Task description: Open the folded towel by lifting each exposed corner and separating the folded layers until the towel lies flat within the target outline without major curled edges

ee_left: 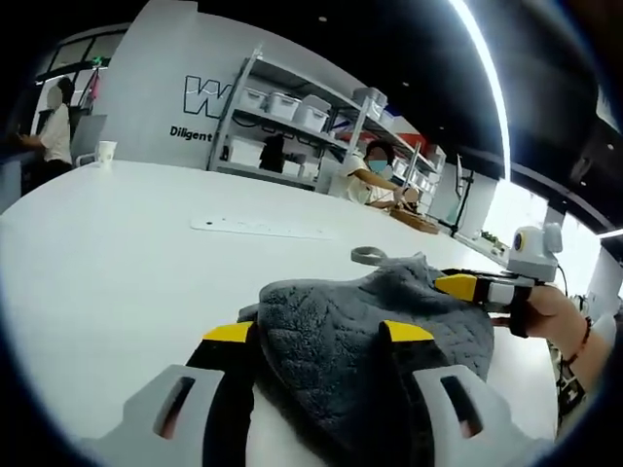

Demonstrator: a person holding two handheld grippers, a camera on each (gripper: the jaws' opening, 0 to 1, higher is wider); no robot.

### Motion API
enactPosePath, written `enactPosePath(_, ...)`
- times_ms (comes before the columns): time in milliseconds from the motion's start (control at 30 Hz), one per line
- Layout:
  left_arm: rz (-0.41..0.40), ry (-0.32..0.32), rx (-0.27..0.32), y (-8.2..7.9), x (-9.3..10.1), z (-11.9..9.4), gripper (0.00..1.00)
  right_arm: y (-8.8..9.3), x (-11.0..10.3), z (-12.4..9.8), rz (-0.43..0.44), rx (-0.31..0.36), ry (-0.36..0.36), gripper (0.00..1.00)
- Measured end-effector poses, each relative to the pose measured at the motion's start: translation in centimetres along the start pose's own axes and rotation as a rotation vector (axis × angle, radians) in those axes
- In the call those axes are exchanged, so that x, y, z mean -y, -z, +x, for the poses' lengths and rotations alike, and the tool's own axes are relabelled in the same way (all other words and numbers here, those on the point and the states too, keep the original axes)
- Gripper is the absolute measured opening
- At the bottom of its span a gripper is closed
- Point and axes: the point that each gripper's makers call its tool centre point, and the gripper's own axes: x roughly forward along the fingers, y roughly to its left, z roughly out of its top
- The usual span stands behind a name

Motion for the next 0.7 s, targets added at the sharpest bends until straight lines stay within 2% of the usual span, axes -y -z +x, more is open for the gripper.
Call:
enactPosePath(233,-0.021,-0.023,-0.017,0.8,-0.5,0.8,0.42,1.1,0.7,0.8,0.04,-0.016,0.007,0.37)
enactPosePath(367,-0.023,-0.022,-0.015,1.1,-0.3,1.1,0.36,1.6,0.7,1.0,0.091,-0.01,0.003,0.28)
enactPosePath(433,-0.049,-0.019,-0.014,1.2,-0.5,1.4,0.33,1.0,0.6,1.1,0.094,0.015,0.005,0.27)
enactPosePath(600,-0.076,-0.033,-0.006,1.3,-0.9,1.6,0.24,1.0,0.5,1.6,0.094,-0.001,0.01,0.21)
enactPosePath(700,-0.069,-0.04,0.001,1.1,-1.1,1.6,0.22,1.1,0.5,2.0,0.092,-0.005,0.014,0.17)
